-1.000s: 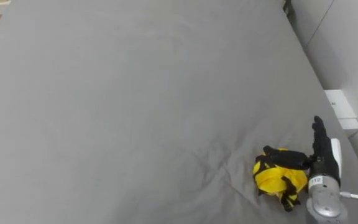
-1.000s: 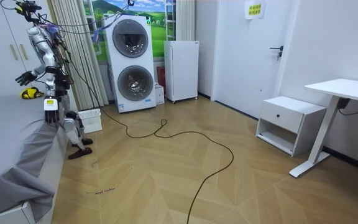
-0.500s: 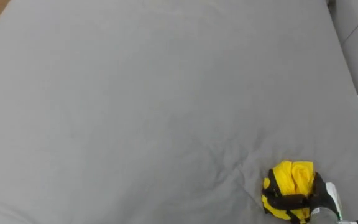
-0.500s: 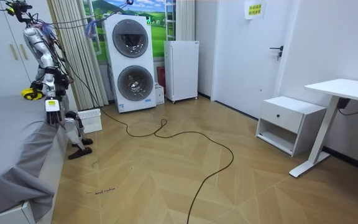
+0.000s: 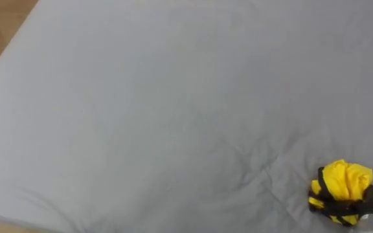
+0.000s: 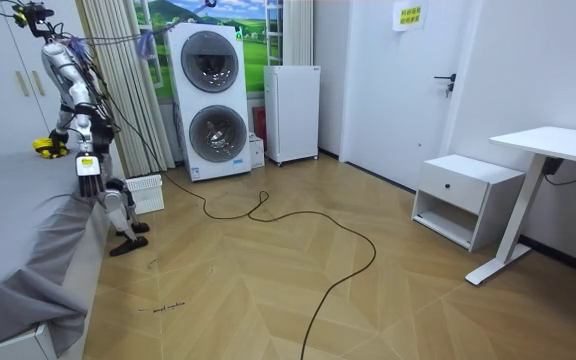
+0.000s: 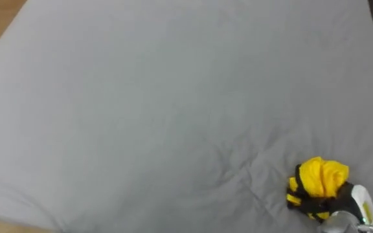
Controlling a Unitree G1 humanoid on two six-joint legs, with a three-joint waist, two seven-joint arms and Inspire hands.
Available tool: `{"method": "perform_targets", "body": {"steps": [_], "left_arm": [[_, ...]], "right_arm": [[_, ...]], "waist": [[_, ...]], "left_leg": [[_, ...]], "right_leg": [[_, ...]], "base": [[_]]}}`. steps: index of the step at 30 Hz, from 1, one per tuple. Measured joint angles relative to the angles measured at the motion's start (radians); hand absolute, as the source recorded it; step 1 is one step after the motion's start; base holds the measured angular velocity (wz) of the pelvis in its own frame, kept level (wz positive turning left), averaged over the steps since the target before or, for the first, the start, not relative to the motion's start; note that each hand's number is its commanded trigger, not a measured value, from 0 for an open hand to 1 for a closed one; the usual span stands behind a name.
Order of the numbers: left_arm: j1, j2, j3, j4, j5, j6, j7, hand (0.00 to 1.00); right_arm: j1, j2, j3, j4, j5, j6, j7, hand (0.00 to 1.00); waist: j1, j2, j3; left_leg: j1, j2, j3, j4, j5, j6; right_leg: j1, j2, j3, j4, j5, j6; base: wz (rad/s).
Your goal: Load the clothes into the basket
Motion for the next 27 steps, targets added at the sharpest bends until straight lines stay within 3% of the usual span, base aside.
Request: {"method": "perform_targets", "body": {"steps": [6,8,14,17,18,19,23,25,27], "left_arm": [[0.013,0.005,0.002,-0.011,0.004,-0.004,0.004,0.0],[0.024,0.004,0.007,-0.015,0.007,-0.013,0.004,0.0],[0.07,0.002,0.066,-0.037,0.028,-0.012,0.031,0.0],[0.092,0.004,0.111,-0.038,0.039,-0.003,0.048,0.0],[0.098,0.005,0.122,-0.038,0.039,0.001,0.049,0.0],[0.101,0.006,0.124,-0.038,0.042,0.008,0.048,0.0],[0.108,0.005,0.15,-0.037,0.053,0.045,0.053,0.0],[0.116,-0.006,0.149,-0.037,0.051,0.076,0.065,0.0],[0.125,-0.006,0.152,-0.037,0.054,0.098,0.065,0.0]], "right_arm": [[0.019,0.003,-0.032,-0.009,0.091,0.0,0.0,1.0],[0.038,0.008,-0.042,-0.028,0.101,-0.006,0.003,1.0],[0.164,0.027,-0.127,-0.263,0.113,0.004,0.035,1.0],[0.181,0.028,-0.173,-0.32,0.112,0.01,0.034,1.0],[0.199,0.027,-0.204,-0.361,0.116,0.014,0.033,1.0],[0.224,0.027,-0.232,-0.418,0.133,0.014,0.029,1.0],[0.279,0.027,-0.27,-0.521,0.134,0.013,0.03,1.0],[0.298,0.028,-0.28,-0.526,0.125,0.016,0.03,1.0],[0.312,0.03,-0.294,-0.527,0.116,0.022,0.03,1.0]], "waist": [[0.001,-0.008,0.0023],[0.001,-0.022,0.0083],[-0.048,-0.073,0.0104],[-0.077,-0.106,0.0077],[-0.09,-0.119,0.0123],[-0.097,-0.128,0.0118],[-0.116,-0.128,0.0126],[-0.124,-0.117,0.0137],[-0.139,-0.106,0.0127]], "left_leg": [[0.06,-0.001,0.016,-0.056,0.003,-0.005],[0.086,-0.001,0.022,-0.069,0.003,-0.005],[0.159,-0.011,0.029,-0.093,0.003,-0.005],[0.206,-0.01,0.046,-0.093,0.003,-0.005],[0.222,-0.01,0.055,-0.094,0.003,-0.005],[0.23,-0.006,0.081,-0.094,0.002,-0.004],[0.251,0.016,0.132,-0.096,-0.011,0.003],[0.27,0.024,0.181,-0.105,-0.012,0.004],[0.277,0.027,0.202,-0.109,-0.012,0.004]], "right_leg": [[0.033,0.003,0.016,-0.017,-0.002,0.003],[0.049,0.004,0.028,-0.019,-0.004,0.006],[0.109,0.001,0.058,-0.035,-0.009,0.014],[0.135,0.003,0.099,-0.034,-0.01,0.015],[0.146,0.008,0.139,-0.035,-0.013,0.014],[0.147,0.013,0.166,-0.03,-0.015,0.013],[0.146,0.026,0.208,-0.028,-0.004,0.022],[0.144,0.033,0.245,-0.026,0.012,0.018],[0.14,0.036,0.262,-0.024,0.018,0.017]], "base": [[-0.09],[-0.19],[-0.11],[-0.26],[-0.15],[-0.19],[-0.35],[-0.54],[-0.41]]}}
